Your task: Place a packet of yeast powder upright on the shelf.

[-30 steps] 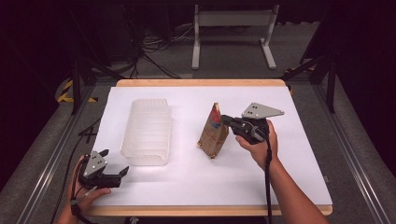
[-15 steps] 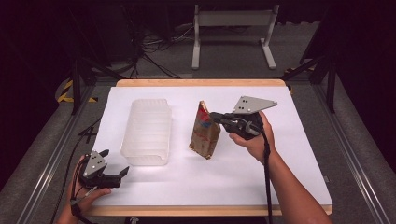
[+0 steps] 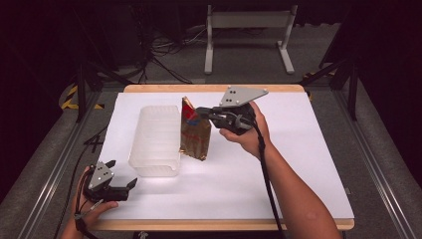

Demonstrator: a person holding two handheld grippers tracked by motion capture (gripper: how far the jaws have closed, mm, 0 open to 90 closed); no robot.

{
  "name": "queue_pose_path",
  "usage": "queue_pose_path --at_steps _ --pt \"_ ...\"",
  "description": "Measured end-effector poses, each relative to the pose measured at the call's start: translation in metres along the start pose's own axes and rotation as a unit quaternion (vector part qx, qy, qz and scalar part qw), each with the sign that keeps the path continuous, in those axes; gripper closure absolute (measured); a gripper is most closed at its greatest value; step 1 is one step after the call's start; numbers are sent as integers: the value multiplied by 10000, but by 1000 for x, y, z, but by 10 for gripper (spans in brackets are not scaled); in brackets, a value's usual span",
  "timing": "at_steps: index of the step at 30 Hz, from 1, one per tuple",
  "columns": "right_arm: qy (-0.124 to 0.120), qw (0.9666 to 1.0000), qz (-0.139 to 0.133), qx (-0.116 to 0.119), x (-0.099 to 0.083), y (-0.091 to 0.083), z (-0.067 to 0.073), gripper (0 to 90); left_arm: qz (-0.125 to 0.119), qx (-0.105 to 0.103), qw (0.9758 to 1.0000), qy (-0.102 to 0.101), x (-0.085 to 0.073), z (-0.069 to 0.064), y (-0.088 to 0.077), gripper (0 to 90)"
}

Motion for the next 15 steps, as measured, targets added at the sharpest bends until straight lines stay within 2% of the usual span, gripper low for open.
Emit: queue_pose_path --at_steps 4,10,15 --pt "-34 9999 -75 148 8 15 4 890 -4 -7 10000 -11 -1 1 -1 48" --pt "-76 9993 -77 355 10 37 7 889 17 -6 10000 22 -2 0 -1 48" --pt "-72 9993 -35 377 10 54 6 889 12 -13 10000 1 -2 1 -1 48"
Point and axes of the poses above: each handheld gripper's, and its own axes: y roughly forward along the jaws, x roughly out of its top, z roughly to its left, the point moved 4 cm from there along y, roughly forward along the jaws, and after that the axes turned 12 degrees about -z, right-handed, at the moved point
